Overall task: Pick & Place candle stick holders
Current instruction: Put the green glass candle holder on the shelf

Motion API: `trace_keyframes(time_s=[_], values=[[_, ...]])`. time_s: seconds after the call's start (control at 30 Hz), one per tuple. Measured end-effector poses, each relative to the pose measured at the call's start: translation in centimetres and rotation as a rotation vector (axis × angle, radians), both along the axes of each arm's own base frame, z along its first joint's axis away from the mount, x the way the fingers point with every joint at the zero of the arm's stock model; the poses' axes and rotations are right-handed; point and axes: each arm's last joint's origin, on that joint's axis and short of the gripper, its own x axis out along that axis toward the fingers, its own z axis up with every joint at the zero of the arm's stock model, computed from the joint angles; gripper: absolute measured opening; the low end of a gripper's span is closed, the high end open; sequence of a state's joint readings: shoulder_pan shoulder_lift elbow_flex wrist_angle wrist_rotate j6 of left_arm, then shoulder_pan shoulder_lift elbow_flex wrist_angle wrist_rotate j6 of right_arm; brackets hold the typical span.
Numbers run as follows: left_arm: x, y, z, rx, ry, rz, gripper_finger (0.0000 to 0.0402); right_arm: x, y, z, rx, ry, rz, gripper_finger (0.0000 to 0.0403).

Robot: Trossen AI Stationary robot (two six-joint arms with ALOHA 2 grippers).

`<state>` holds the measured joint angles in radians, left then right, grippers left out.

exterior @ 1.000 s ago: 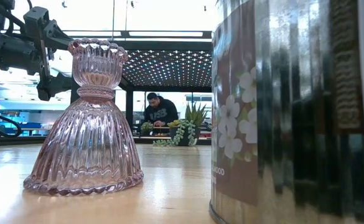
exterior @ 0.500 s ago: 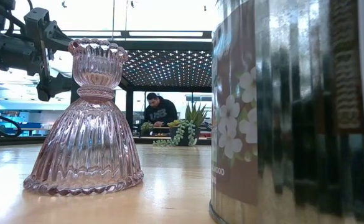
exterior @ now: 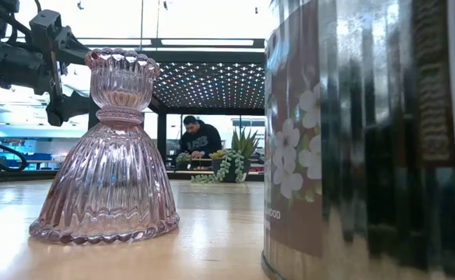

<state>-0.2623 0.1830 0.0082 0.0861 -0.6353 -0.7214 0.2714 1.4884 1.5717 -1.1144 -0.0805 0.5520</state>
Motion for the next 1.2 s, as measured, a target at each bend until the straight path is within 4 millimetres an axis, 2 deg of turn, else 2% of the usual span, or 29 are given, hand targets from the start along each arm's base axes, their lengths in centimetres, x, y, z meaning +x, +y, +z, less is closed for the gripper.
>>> trace_keyframes(time_s=[0.63,1.2], values=[[0.0,0.0,0.0,0.0,0.0,0.0,0.0399,0.7,-3.5,-0.4,0.012,0.037,-0.019,0.0015],[0.0,0.0,0.0,0.0,0.001,0.0,0.0399,0.6,-3.4,-0.6,0.006,0.067,-0.021,0.0015]])
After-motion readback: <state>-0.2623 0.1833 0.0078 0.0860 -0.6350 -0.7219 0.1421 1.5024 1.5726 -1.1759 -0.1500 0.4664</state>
